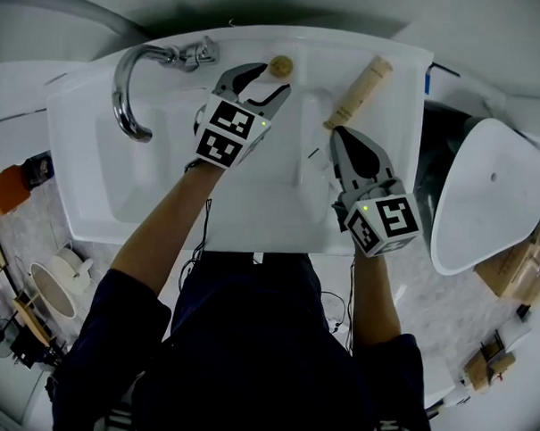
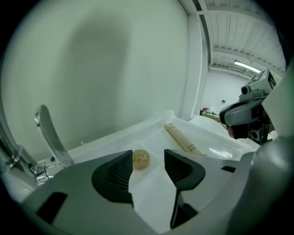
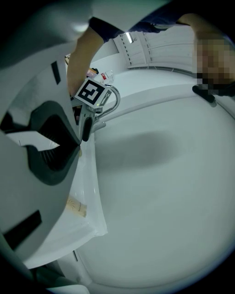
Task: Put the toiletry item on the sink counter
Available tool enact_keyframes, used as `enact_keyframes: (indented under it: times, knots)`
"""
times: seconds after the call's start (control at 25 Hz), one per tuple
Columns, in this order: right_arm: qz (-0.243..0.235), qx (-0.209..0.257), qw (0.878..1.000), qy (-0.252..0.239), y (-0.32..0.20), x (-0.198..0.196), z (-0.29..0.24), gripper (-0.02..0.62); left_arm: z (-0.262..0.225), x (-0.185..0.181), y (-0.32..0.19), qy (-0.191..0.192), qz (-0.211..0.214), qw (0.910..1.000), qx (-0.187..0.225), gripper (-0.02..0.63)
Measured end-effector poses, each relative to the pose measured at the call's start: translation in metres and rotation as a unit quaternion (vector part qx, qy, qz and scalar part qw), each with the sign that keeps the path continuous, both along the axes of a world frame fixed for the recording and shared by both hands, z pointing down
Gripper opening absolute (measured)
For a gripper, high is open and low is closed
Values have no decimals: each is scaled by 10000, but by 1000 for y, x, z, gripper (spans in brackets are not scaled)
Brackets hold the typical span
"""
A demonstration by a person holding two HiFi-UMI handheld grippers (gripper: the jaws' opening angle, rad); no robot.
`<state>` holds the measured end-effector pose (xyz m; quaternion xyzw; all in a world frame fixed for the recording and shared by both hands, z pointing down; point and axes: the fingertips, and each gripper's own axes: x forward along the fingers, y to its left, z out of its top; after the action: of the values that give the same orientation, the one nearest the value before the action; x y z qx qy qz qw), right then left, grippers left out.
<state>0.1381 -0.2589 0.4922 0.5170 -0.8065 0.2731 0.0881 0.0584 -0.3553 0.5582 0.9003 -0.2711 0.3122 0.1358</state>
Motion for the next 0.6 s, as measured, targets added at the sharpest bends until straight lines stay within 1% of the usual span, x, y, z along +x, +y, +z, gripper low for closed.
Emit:
enact_keyframes:
  times: [0.24,0.6]
  knots:
    - [-33,74,10000,46,10,-9,-10,5,-21,-17,23,170,-60,9998,100,232]
    - [-148,207,9996,109,35,-27,-28,5,-55,-46,48,339,-311,9983,355,232]
